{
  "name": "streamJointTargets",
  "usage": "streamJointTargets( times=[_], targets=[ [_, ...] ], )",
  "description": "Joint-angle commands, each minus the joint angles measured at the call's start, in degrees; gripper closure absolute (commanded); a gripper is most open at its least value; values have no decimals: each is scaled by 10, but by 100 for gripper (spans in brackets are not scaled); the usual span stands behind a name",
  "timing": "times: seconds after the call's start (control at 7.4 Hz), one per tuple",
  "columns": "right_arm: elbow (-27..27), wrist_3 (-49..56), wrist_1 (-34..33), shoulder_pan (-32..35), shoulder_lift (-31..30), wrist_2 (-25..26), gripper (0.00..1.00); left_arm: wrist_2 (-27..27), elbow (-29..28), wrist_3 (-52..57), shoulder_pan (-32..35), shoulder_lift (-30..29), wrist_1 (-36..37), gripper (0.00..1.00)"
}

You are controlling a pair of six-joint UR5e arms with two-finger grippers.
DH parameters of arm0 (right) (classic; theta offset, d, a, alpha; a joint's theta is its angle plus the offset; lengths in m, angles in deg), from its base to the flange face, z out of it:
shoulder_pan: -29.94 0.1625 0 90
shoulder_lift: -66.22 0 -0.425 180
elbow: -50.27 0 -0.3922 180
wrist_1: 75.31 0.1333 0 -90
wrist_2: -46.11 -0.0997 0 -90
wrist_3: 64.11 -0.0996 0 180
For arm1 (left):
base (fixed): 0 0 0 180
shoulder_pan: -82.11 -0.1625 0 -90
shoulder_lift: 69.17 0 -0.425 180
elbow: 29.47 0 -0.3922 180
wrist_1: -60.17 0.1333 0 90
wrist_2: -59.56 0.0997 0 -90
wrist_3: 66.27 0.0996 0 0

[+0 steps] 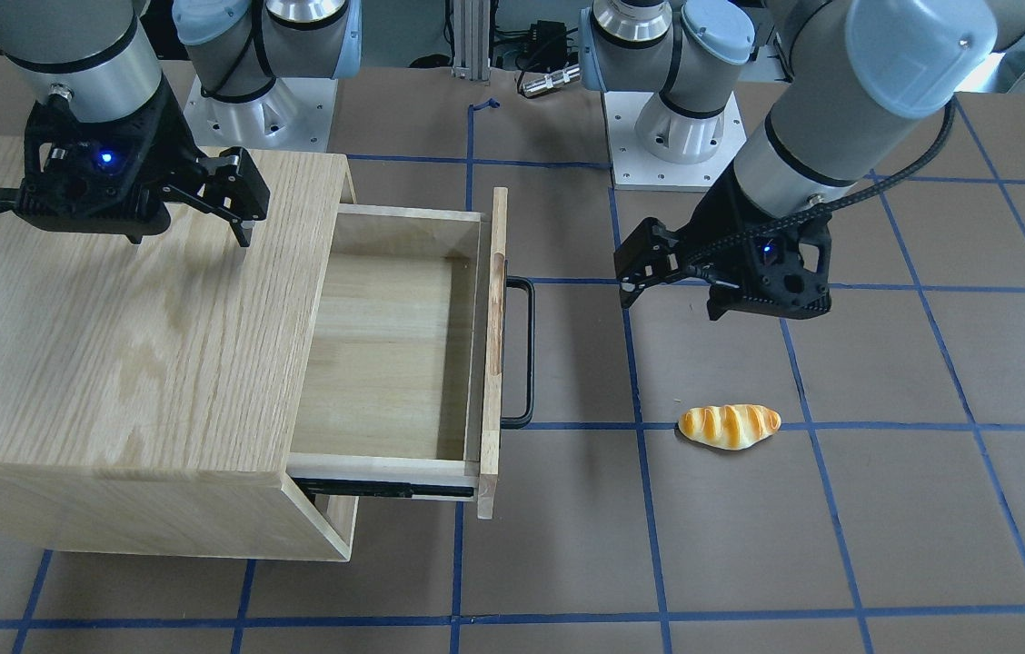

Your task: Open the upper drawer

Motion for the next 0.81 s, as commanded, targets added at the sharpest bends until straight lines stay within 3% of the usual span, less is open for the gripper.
streamJointTargets(
  times=[0.0,0.68],
  targets=[
    [0,0,0,0,0,0,0,81,-4,18,6,45,-20,0],
    [0,0,0,0,0,0,0,86,-11,7,29,60,-36,0]
  ],
)
